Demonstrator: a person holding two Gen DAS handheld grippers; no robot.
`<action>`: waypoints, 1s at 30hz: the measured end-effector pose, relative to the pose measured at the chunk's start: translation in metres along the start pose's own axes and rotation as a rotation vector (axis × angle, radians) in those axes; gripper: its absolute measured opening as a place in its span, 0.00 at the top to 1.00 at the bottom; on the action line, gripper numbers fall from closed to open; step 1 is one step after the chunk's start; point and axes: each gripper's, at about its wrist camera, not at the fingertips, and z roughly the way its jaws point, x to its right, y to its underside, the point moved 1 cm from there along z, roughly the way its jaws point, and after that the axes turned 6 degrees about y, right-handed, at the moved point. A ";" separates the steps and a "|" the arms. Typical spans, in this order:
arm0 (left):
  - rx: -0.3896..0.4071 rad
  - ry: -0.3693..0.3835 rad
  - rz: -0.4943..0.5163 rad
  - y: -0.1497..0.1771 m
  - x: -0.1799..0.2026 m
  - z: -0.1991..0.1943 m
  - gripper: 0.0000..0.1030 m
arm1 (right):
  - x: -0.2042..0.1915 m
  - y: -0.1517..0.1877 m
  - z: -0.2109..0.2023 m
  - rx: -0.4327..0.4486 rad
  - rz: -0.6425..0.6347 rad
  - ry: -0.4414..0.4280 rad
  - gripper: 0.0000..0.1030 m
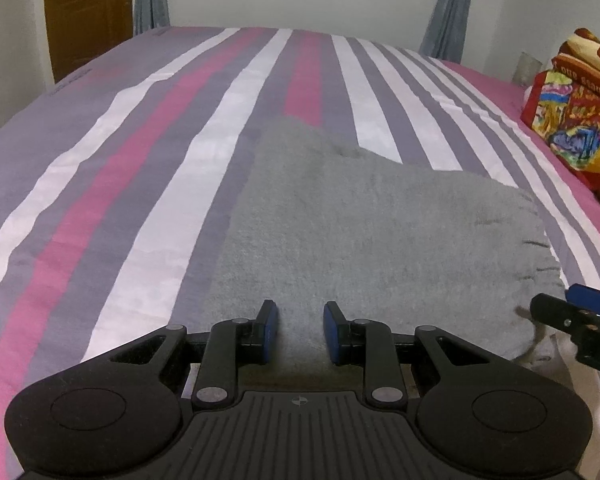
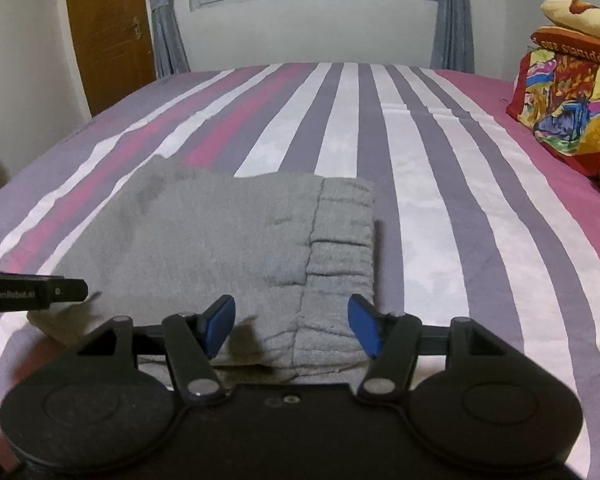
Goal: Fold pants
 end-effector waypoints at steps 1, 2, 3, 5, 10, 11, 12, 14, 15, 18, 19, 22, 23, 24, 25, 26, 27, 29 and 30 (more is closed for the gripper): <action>0.003 -0.002 -0.001 -0.001 -0.001 -0.001 0.74 | 0.001 0.000 -0.001 0.002 0.000 0.005 0.39; 0.006 -0.005 -0.002 -0.001 -0.001 -0.002 0.74 | 0.002 0.000 -0.001 0.002 0.000 0.008 0.39; 0.008 -0.008 -0.003 -0.002 -0.002 -0.003 0.74 | 0.004 0.001 -0.002 0.000 0.005 0.011 0.39; 0.011 -0.011 -0.010 -0.003 -0.005 -0.004 0.74 | 0.009 0.001 -0.002 -0.004 0.021 0.012 0.37; 0.013 -0.017 -0.016 -0.007 -0.013 -0.003 0.74 | 0.024 0.005 0.000 -0.040 0.078 0.002 0.32; 0.012 -0.020 -0.015 -0.008 -0.015 -0.003 0.74 | 0.026 0.006 0.002 -0.047 0.087 -0.002 0.31; 0.010 -0.018 -0.016 -0.009 -0.016 -0.002 0.73 | 0.028 0.006 0.002 -0.053 0.095 -0.007 0.31; 0.005 -0.011 -0.027 -0.011 -0.020 -0.001 0.73 | 0.031 0.006 0.003 -0.060 0.109 -0.019 0.31; 0.001 -0.007 -0.029 -0.011 -0.020 0.000 0.72 | 0.031 0.006 0.004 -0.064 0.113 -0.024 0.31; -0.005 0.015 -0.028 -0.011 -0.022 0.003 0.61 | 0.034 0.008 0.007 -0.084 0.146 -0.051 0.31; -0.006 0.025 -0.030 -0.011 -0.021 0.004 0.53 | 0.036 0.008 0.009 -0.092 0.164 -0.064 0.31; -0.007 0.036 -0.019 -0.009 -0.019 0.005 0.48 | 0.040 0.010 0.015 -0.121 0.213 -0.097 0.31; -0.009 0.034 -0.011 -0.008 -0.018 0.006 0.48 | 0.042 0.010 0.016 -0.125 0.225 -0.102 0.31; -0.009 0.035 -0.009 -0.008 -0.018 0.006 0.48 | 0.043 0.010 0.015 -0.126 0.232 -0.103 0.31; -0.009 0.035 -0.008 -0.008 -0.018 0.005 0.48 | 0.043 0.009 0.013 -0.120 0.231 -0.100 0.31; -0.008 0.031 -0.007 -0.009 -0.017 0.005 0.48 | 0.041 0.007 0.010 -0.102 0.218 -0.089 0.31; -0.002 0.025 -0.002 -0.010 -0.016 0.003 0.48 | 0.039 0.005 0.006 -0.080 0.198 -0.075 0.32; 0.011 0.021 0.012 -0.012 -0.014 0.002 0.48 | 0.034 -0.001 -0.002 -0.023 0.154 -0.052 0.37; 0.011 0.023 0.015 -0.014 -0.013 0.002 0.48 | 0.033 -0.005 -0.005 0.000 0.140 -0.052 0.44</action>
